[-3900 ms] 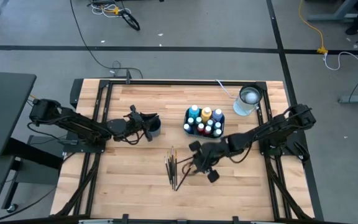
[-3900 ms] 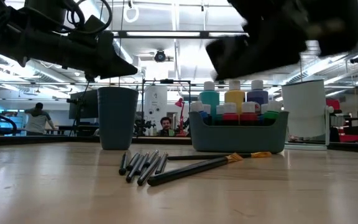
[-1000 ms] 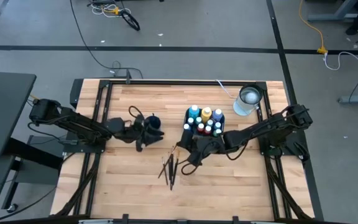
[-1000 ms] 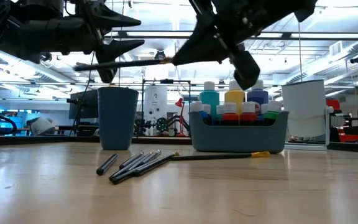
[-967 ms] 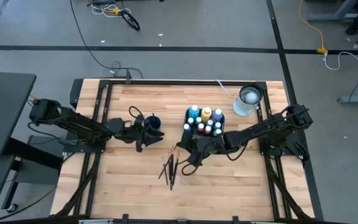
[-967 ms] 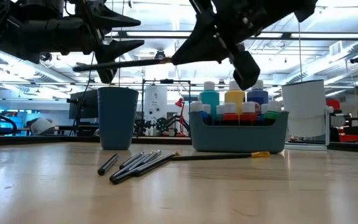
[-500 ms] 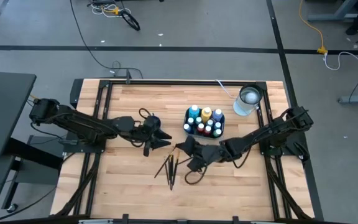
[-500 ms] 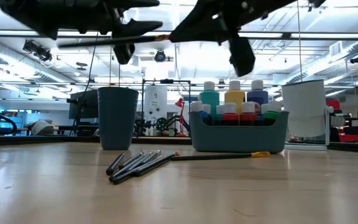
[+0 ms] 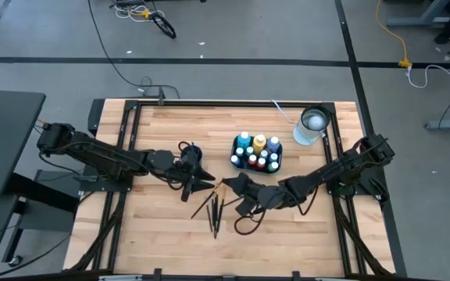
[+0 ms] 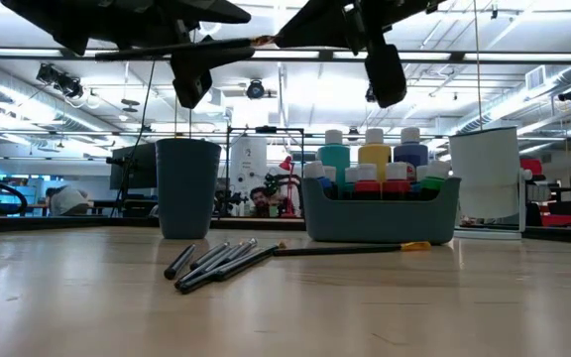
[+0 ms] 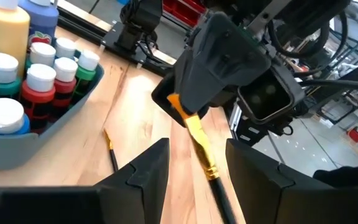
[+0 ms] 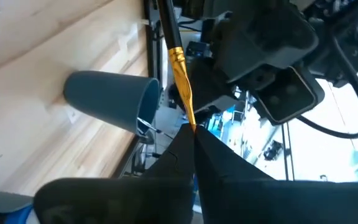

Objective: Pick & Place Paint Supplies
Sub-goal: Put the gold paintbrush into the blue cup

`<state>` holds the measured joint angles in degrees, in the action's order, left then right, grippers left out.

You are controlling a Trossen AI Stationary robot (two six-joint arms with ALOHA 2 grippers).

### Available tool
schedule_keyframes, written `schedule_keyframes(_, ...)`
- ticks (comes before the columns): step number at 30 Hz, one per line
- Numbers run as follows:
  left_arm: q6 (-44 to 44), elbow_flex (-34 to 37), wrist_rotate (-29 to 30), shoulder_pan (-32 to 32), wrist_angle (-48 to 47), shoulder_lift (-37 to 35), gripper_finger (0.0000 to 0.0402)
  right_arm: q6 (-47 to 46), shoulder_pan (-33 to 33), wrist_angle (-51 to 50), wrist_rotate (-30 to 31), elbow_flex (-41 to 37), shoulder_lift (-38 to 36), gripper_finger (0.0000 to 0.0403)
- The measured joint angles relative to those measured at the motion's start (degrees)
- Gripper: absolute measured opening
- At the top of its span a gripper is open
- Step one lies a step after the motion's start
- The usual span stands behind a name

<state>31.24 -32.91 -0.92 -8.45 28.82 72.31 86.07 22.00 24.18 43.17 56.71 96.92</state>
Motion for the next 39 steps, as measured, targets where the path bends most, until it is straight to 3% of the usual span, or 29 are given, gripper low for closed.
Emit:
schedule_keyframes(25,1.2,0.0,4.3,0.0,-3.9,0.0,0.0164,-3.7,-5.6,4.5,-1.7,0.0,0.0,0.0000)
schedule_keyframes(34,2.4,0.0,5.9,0.0,-3.9,0.0,0.0079,-5.3,-5.6,4.4,-2.0,0.0,0.0,0.0001)
schedule_keyframes(39,1.5,0.0,6.8,0.0,-4.2,0.0,0.0032,-9.4,-5.6,4.2,-2.1,0.0,0.0,0.0024)
